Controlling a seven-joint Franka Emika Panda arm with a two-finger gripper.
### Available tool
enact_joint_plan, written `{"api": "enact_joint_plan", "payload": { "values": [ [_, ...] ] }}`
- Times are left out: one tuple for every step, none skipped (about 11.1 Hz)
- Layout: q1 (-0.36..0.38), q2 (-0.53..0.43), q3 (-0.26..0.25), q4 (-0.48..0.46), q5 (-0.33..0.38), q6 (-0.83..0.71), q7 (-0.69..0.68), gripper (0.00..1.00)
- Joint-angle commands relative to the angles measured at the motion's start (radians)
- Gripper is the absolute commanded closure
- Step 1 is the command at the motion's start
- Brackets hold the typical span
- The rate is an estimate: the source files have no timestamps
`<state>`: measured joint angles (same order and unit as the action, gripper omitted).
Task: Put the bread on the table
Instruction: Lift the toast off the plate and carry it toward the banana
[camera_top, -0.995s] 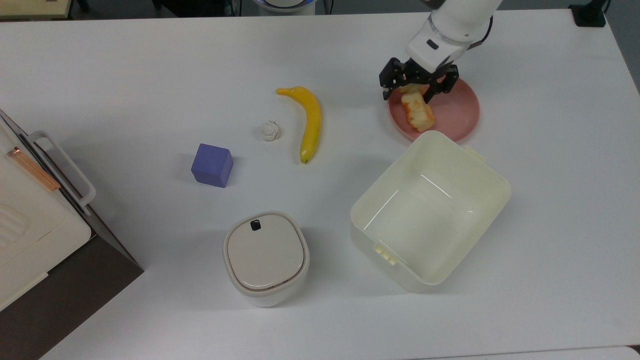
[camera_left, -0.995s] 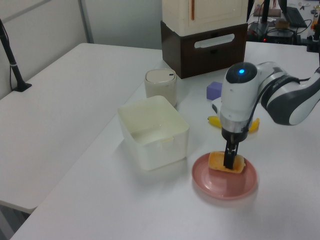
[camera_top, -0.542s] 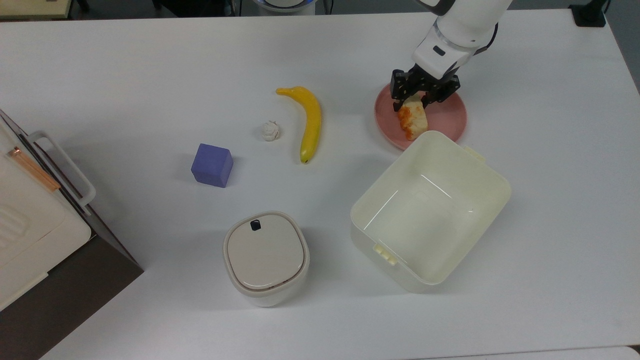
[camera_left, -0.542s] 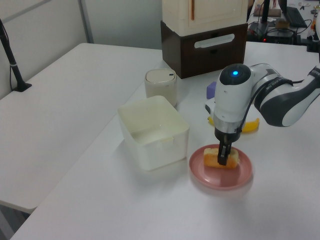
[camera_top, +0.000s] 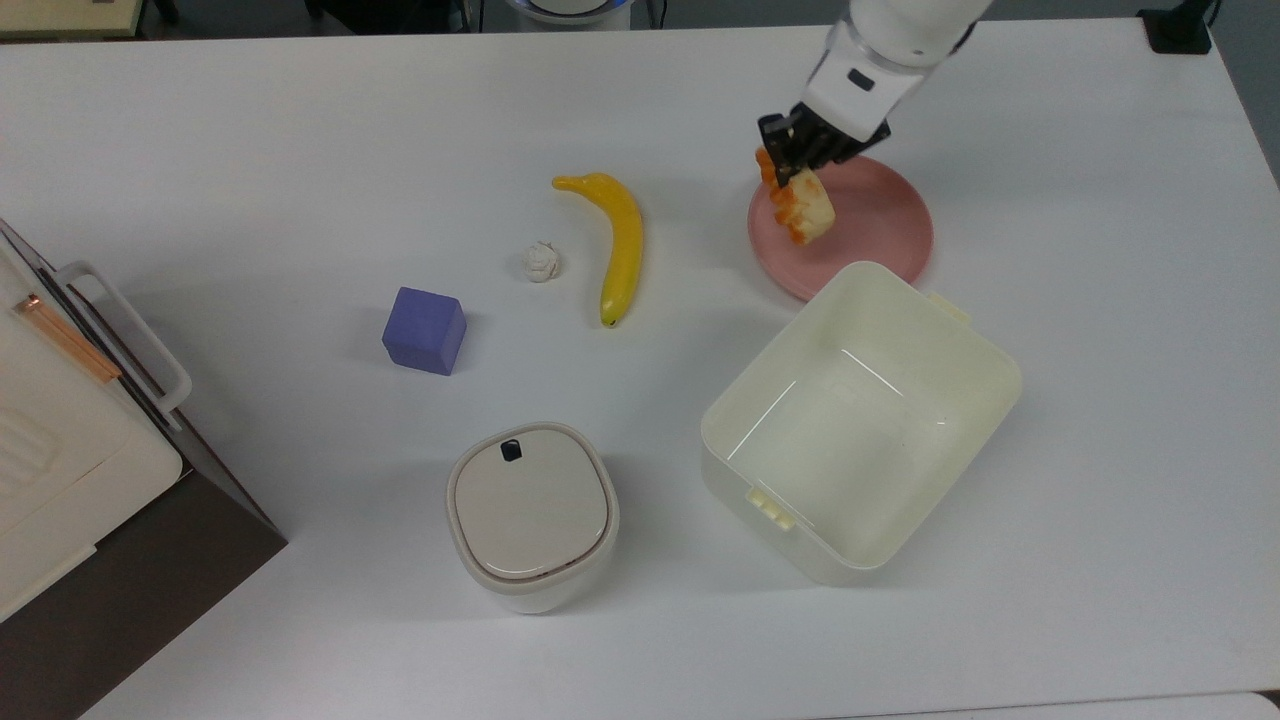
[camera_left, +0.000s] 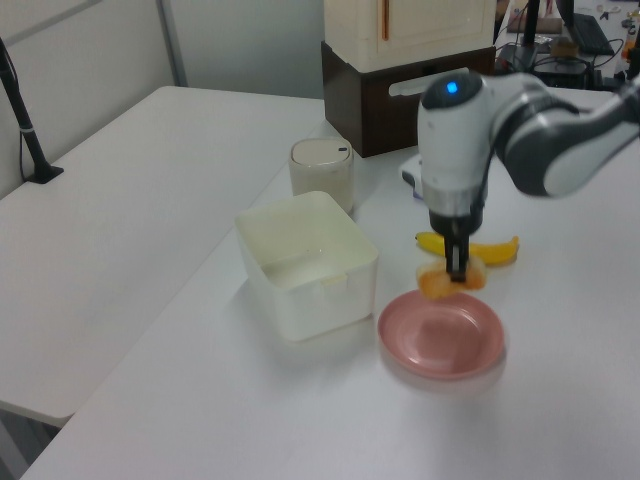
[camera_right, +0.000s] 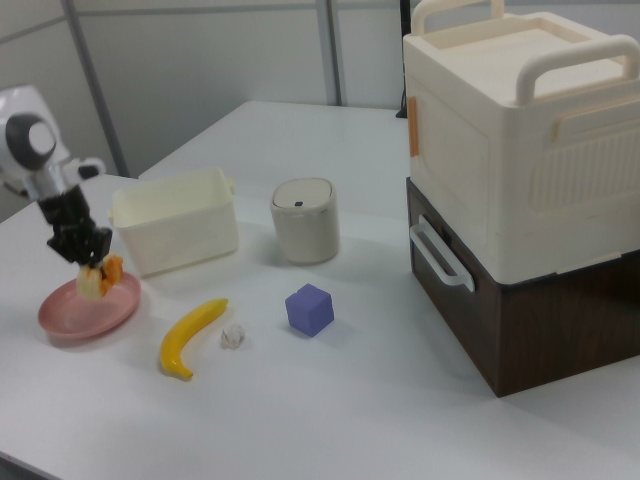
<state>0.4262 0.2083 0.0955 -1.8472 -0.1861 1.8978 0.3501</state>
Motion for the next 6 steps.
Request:
{"api": "enact_joint_plan", "payload": {
  "values": [
    [-0.004,-0.026,-0.121,0.104,0.085,-0.151,-0.184,1.0],
    [-0.006,-0.021,-0.161,0.106,0.082,-0.119,-0.19,1.0],
    [-0.01,-0.023,-0.212,0.105,0.083,-0.103,-0.194,1.0],
    [-0.029,-0.023,-0.242,0.105,0.086,-0.102,-0.206,1.0],
    [-0.041,-0.026,-0.267,0.105,0.092,-0.103,-0.206,1.0],
    [-0.043,-0.032,-0.301,0.108,0.102,-0.102,-0.206,1.0]
  ]
}}
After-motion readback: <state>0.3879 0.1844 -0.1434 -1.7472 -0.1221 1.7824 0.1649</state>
